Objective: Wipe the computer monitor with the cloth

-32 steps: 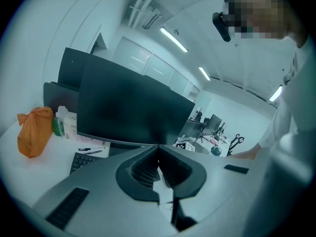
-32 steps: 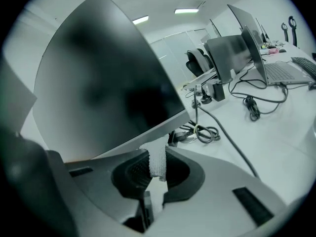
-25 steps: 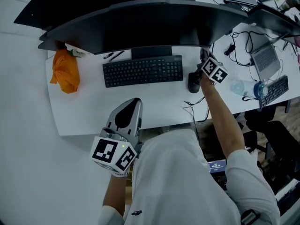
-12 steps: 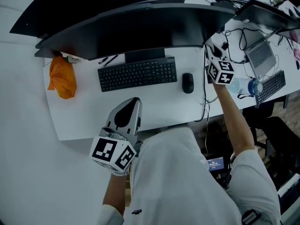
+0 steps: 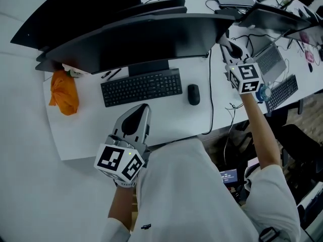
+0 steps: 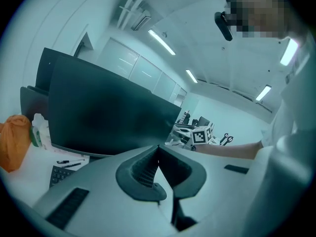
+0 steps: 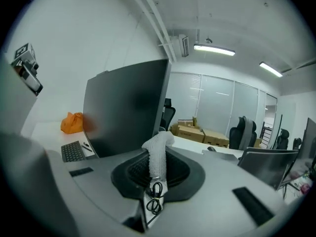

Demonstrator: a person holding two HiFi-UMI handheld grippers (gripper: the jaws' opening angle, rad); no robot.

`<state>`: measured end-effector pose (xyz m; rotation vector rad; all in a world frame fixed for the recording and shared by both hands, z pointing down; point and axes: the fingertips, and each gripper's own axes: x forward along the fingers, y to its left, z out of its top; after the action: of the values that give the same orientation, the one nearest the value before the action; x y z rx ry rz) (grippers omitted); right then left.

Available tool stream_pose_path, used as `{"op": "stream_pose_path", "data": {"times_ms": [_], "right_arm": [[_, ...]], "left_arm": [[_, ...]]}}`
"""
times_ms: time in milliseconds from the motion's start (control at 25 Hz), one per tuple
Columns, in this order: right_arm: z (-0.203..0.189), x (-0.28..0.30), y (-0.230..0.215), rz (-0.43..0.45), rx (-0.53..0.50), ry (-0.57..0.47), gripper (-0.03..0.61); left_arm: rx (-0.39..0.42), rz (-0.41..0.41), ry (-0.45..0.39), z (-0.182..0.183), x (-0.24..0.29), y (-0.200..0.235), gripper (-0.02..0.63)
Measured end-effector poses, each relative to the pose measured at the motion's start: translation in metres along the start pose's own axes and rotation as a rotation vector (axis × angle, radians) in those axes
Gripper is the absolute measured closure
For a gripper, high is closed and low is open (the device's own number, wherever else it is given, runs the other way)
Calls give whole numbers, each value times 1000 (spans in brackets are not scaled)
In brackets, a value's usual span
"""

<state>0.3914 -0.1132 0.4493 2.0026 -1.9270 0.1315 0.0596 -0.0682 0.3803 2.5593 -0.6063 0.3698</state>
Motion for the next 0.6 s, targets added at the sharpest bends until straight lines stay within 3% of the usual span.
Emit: {"op": "stream_pose_path", "data": {"times_ms": [320, 600], "right_arm": [[66, -20, -16, -10, -69, -32, 552], [119, -36, -28, -19, -231, -23, 552]], "left_arm": [[15, -29, -29, 13, 3, -10, 594], [19, -45, -66, 20, 2, -15, 594]]}}
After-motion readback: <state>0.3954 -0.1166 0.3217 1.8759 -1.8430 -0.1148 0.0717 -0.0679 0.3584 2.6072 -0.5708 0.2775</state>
